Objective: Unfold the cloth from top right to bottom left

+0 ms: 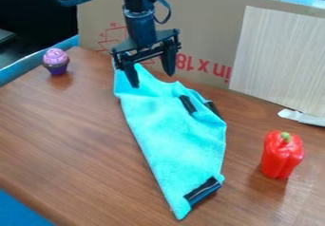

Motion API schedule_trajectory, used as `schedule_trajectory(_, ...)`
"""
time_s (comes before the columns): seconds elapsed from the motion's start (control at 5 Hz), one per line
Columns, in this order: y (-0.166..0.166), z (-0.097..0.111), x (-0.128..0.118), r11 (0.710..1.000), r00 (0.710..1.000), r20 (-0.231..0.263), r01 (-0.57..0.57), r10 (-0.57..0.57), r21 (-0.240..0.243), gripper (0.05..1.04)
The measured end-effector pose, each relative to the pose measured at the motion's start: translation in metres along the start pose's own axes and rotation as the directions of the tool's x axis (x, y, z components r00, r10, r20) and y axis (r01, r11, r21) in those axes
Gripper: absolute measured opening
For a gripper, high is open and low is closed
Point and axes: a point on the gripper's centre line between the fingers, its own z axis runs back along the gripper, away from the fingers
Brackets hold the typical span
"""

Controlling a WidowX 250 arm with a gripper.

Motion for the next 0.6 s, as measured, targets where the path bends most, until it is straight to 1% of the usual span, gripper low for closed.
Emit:
schedule_trajectory(0.2, 0.004, -0.013, -0.002, 1.0, 1.0, -0.026, -0.007, 0.007, 0.028, 0.999)
schedule_trajectory(0.4, 0.0, -0.026, -0.005, 0.998, 0.999, -0.032, -0.009, 0.011, 0.06, 0.999)
schedule_trajectory(0.6, -0.01, -0.033, -0.002, 0.998, 1.0, -0.009, 0.002, -0.002, 0.069, 0.999)
